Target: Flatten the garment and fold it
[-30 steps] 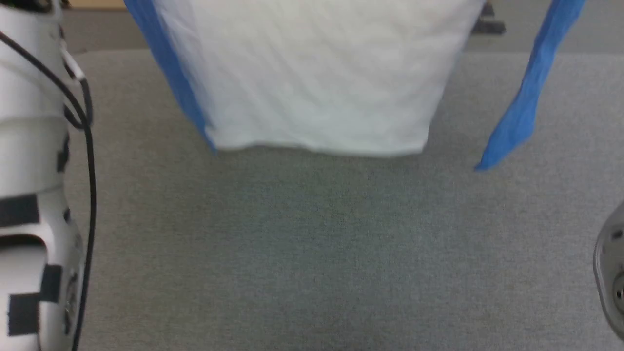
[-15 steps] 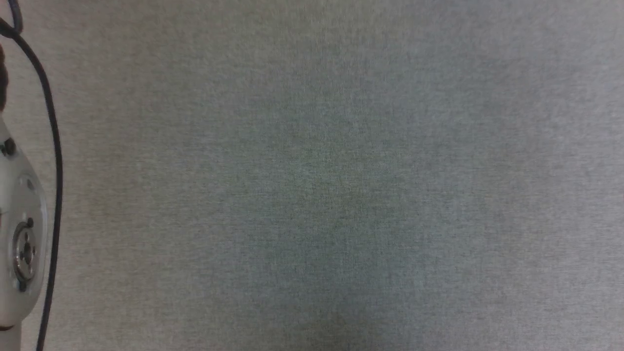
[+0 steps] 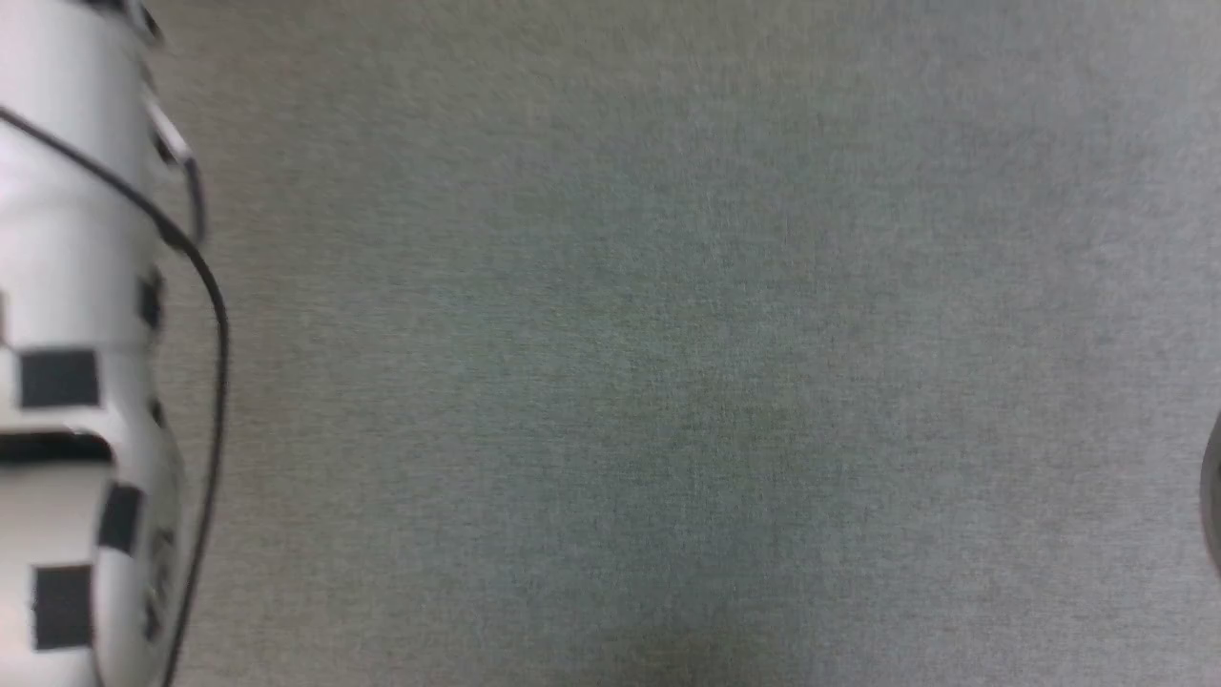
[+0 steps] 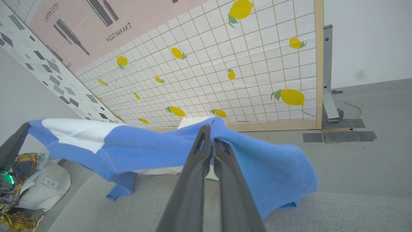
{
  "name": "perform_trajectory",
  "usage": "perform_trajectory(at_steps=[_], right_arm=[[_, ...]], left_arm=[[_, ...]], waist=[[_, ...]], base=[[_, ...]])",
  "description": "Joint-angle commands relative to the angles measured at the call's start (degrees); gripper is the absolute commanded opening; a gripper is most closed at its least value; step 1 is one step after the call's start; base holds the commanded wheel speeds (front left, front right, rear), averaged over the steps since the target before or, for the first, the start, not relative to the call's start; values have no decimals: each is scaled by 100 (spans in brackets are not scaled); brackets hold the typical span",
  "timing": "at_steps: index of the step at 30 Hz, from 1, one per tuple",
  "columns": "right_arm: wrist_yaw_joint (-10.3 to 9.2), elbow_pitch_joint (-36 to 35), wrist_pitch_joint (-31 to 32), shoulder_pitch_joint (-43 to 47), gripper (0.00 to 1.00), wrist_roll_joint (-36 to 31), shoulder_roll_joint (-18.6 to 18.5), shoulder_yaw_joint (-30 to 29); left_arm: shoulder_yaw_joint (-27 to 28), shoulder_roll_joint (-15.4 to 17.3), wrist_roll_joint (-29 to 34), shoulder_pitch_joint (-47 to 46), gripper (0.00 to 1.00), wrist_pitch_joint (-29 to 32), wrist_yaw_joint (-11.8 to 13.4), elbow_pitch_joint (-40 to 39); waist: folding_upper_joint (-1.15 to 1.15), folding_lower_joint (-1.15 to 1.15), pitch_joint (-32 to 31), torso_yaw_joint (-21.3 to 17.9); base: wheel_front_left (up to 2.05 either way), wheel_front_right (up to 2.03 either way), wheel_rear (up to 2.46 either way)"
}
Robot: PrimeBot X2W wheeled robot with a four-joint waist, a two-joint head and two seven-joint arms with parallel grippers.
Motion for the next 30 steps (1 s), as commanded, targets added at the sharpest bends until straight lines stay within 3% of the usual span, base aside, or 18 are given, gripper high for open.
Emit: perform_trajectory(at_steps=[1, 6, 12, 22, 30], right_arm=[[-12, -161, -75, 363, 0, 182, -117, 39], [-12, -671, -203, 1650, 0, 768, -267, 142], [-12, -1269, -316, 3472, 0, 1195, -276, 27], [-12, -2107, -379, 6341, 0, 900, -51, -377], [-12, -2369, 203, 7622, 0, -242, -196, -430]], left_arm=[[36, 1, -76, 312, 0, -85, -70, -41], [17, -142, -247, 1541, 0, -191, -252, -405], [140, -477, -684, 3594, 0, -114, -150, -1125], [-176, -818, -875, 6654, 0, 347, 381, -2329], [-443, -503, -690, 7956, 0, 1104, 948, -2810]], waist=[[0, -1, -555, 220], [0, -1, -1270, 387], [0, -1, -2027, 490], [0, -1, -2838, 492], [0, -1, -3230, 496]], base=[[0, 0, 0], [0, 0, 0], [0, 0, 0], [0, 0, 0], [0, 0, 0]])
